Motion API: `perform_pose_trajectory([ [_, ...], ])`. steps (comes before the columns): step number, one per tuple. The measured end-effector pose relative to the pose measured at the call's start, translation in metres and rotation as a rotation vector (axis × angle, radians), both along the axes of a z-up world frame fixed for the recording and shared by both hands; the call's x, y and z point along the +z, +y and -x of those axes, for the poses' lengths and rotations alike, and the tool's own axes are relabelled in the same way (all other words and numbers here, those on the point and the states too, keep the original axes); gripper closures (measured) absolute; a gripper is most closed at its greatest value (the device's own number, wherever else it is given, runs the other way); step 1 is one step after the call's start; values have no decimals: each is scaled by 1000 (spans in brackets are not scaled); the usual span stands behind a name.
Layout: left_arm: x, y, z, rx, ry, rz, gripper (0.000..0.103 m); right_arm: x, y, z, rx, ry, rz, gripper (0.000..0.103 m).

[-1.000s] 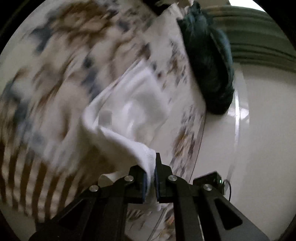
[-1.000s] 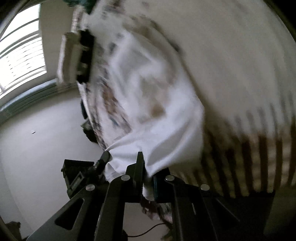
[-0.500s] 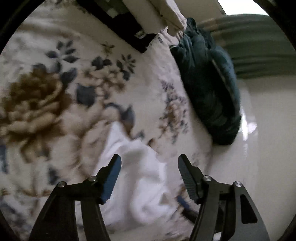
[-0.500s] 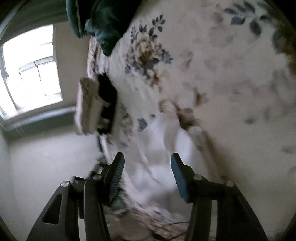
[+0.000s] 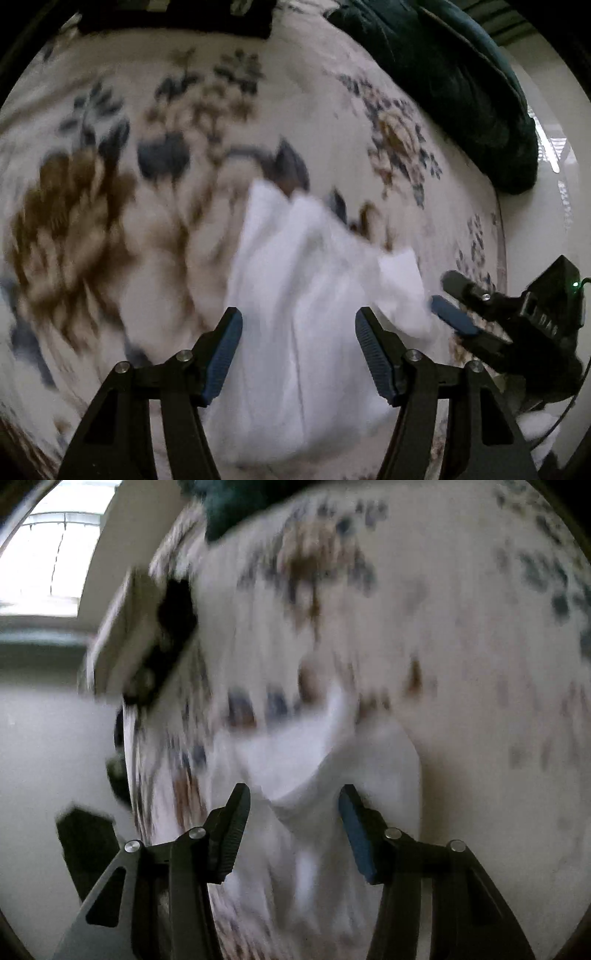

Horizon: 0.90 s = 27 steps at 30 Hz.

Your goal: Fold small clothes

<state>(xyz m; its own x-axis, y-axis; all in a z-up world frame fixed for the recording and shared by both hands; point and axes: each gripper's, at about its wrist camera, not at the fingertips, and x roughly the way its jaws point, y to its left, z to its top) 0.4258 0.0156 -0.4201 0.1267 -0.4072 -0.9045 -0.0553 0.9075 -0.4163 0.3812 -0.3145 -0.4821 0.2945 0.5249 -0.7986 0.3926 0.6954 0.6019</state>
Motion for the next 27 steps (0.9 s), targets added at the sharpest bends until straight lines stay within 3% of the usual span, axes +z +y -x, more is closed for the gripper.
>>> perform_pose_trajectory([
  [3, 5, 6, -8, -26, -19, 7, 42, 17, -17, 3, -26, -10, 16, 50],
  [5, 0, 6, -5, -58, -10, 0, 42, 26, -27, 22, -17, 26, 84, 50],
  [8, -14, 5, 2, -84, 7, 5, 44, 9, -31, 50, -18, 120, 68, 50],
  [9, -19, 5, 4, -87, -3, 21, 50, -2, -30, 52, -22, 139, 40, 50],
  [10, -20, 5, 6, -86, -11, 33, 86, -17, -26, 56, -29, 173, -8, 52],
  [11, -23, 6, 7, -81, -8, 42, 98, -27, -24, 59, -37, 183, -50, 74],
  [12, -22, 8, 8, -70, -17, 50, 97, -32, -20, 60, -40, 182, -63, 94],
  [13, -16, 11, 10, -60, -39, 52, 97, -30, -17, 60, -51, 166, -30, 100],
  [17, 2, 30, 13, -19, -109, 25, 101, -9, -18, 61, -76, 103, 93, 101],
  [21, -16, 62, 5, 62, -49, 7, 101, -16, -25, 54, -85, 141, 129, 101],
  [24, -13, 75, -3, 81, -41, 39, 101, -24, -17, 38, 7, 204, 105, 100],
  [25, -10, 73, -7, 61, -33, 32, 99, -17, -20, 37, 3, 192, 114, 98],
  [27, -3, 72, -12, 52, -24, 94, 96, -1, -22, 33, 16, 143, 129, 87],
])
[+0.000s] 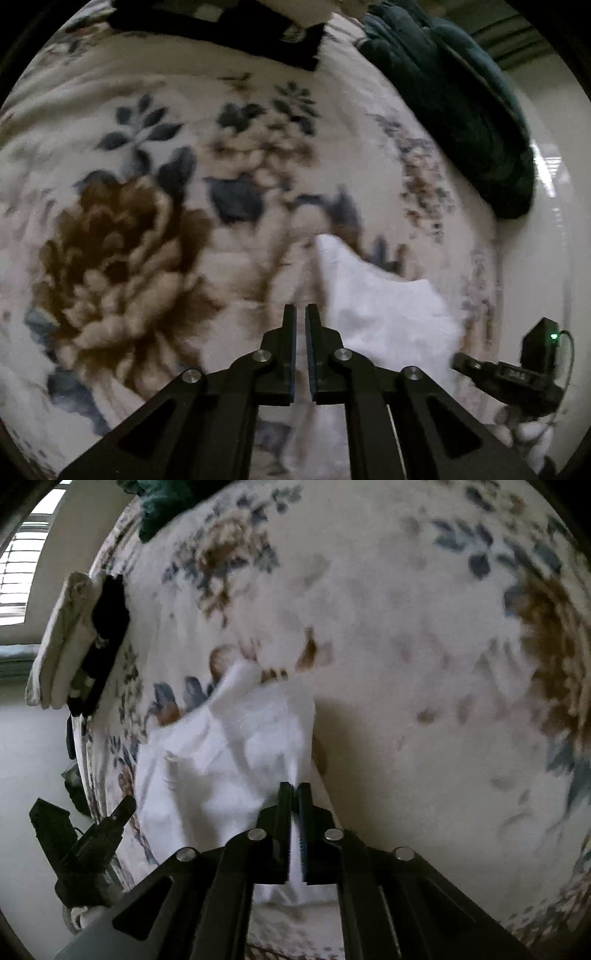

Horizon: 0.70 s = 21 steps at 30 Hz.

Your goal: Fold small clothes

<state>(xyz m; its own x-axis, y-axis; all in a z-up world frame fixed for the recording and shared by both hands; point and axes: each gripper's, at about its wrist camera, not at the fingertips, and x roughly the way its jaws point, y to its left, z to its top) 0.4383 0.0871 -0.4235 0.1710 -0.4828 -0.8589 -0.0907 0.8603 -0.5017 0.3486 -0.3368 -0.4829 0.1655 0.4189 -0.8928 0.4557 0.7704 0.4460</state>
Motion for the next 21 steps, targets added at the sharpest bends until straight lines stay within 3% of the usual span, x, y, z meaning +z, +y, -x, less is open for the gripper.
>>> perform_pose_trajectory([
  [1, 3, -2, -2, -3, -5, 38, 82, 6, 0, -2, 6, -22, 6, 68],
  [2, 4, -7, -4, -11, -10, 55, 70, 14, 1, -6, 16, -47, 22, 57],
  [3, 4, -14, -8, -27, -12, 65, 46, 18, 5, -10, 39, -63, 40, 56],
  [6, -6, -46, -20, -121, -3, 70, 43, 3, 18, -31, 135, -23, 51, 56],
  [7, -11, -57, -23, -155, -3, 53, 45, -4, 21, -35, 145, -12, 35, 56],
  [8, -15, -70, -26, -193, -12, 15, 48, -11, 25, -40, 154, -14, 24, 64],
  [10, -16, -89, -27, -273, -67, -33, 103, -12, 30, -41, 164, -39, 75, 99],
  [13, 1, -97, -23, -307, -147, -78, 103, 4, 35, -40, 163, -91, 144, 100],
  [17, 30, -76, -30, -219, -226, -90, 103, 28, 24, -29, 101, -139, 161, 100],
  [19, 34, -64, -39, -193, -228, -99, 103, 39, 20, -26, 88, -164, 169, 100],
  [21, 24, -49, -50, -149, -180, -53, 103, 38, 19, -31, 92, -161, 180, 100],
])
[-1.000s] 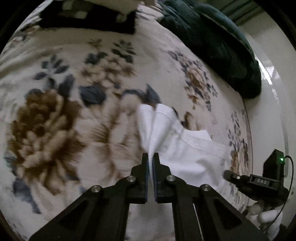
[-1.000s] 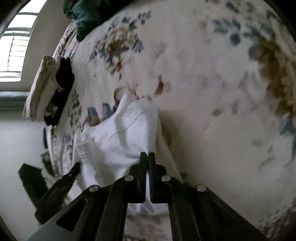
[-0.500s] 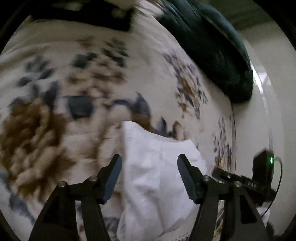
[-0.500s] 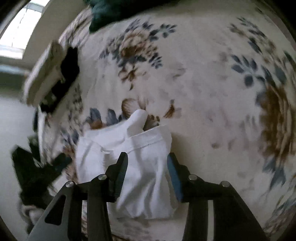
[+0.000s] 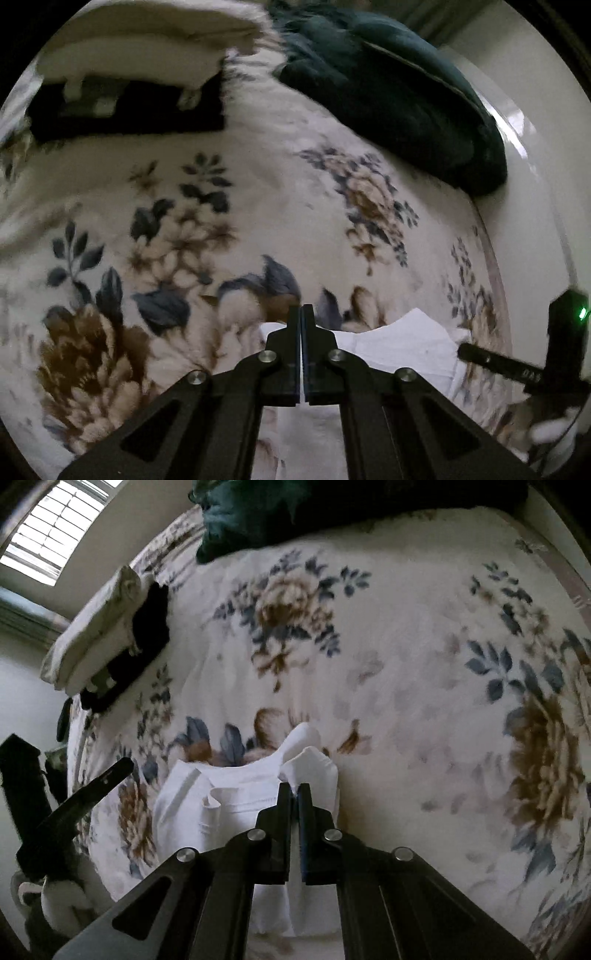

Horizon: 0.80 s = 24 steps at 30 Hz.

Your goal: Fold small clothes

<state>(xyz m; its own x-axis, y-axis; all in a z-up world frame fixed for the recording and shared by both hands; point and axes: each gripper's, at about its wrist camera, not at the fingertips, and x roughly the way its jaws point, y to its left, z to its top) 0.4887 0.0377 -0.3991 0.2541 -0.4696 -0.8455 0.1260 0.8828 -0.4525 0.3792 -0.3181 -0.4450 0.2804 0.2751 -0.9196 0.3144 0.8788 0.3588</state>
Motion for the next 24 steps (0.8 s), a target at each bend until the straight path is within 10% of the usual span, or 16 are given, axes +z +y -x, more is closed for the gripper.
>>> perform_pose_trajectory([
  [4, -25, 28, 5, 80, 141, 75, 84, -38, -9, -21, 49, 174, -135, 95],
  [6, -34, 47, 27, 146, 207, 116, 46, -37, -13, -25, 95, 167, -195, 63],
  [8, -35, 67, 64, 231, 234, 240, 40, -26, -12, -32, 195, 148, -179, 18],
  [17, -70, 40, 207, 518, 320, 490, 40, -85, 30, -91, 546, 279, -346, 15],
  [20, -79, 16, 211, 580, 367, 385, 40, -99, 34, -103, 535, 307, -182, 15],
  [24, -32, 21, 205, 621, 193, 246, 40, -48, 17, -77, 486, 146, -157, 15],
])
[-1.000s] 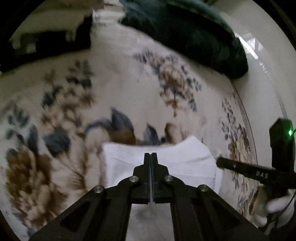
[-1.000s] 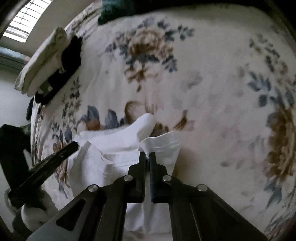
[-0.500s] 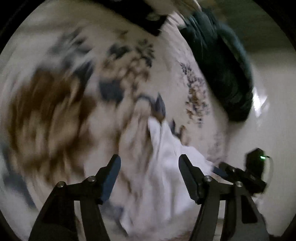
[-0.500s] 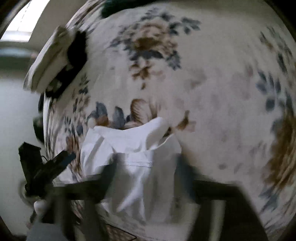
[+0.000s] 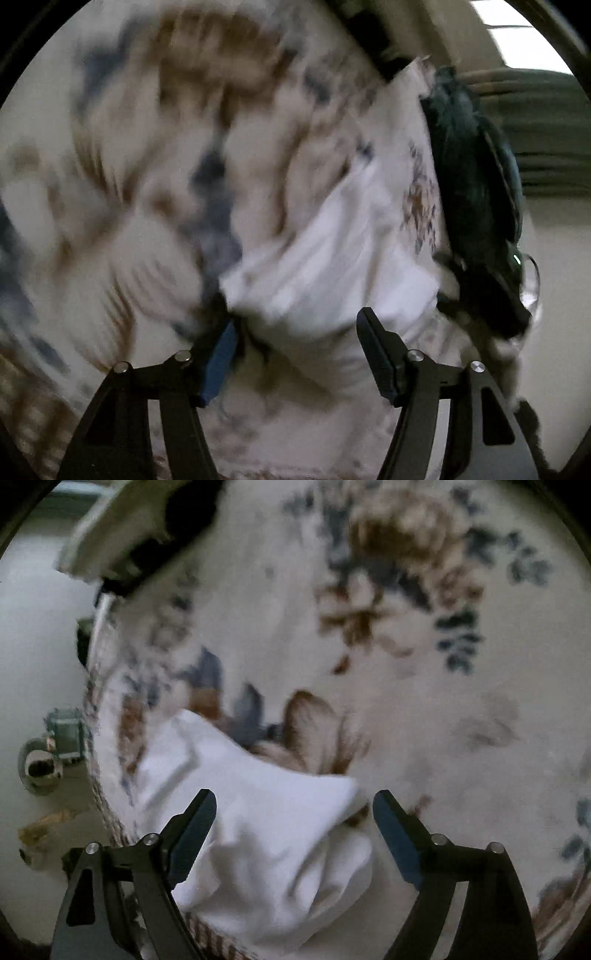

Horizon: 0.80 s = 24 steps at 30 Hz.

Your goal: Fold small clothes

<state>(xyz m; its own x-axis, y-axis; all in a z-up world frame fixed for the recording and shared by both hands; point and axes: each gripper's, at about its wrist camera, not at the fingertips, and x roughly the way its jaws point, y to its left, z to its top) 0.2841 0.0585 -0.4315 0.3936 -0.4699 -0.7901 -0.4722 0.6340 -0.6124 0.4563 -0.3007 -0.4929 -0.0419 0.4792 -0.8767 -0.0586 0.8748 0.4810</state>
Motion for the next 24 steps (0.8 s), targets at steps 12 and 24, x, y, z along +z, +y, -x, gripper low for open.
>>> perform_pose_trajectory([
  [12, 8, -47, -71, -493, -79, -330, 53, 7, -15, 105, -276, 49, 23, 65],
  [24, 24, -37, -65, -429, -152, -351, 99, 17, -9, 123, -360, -30, 68, 99],
])
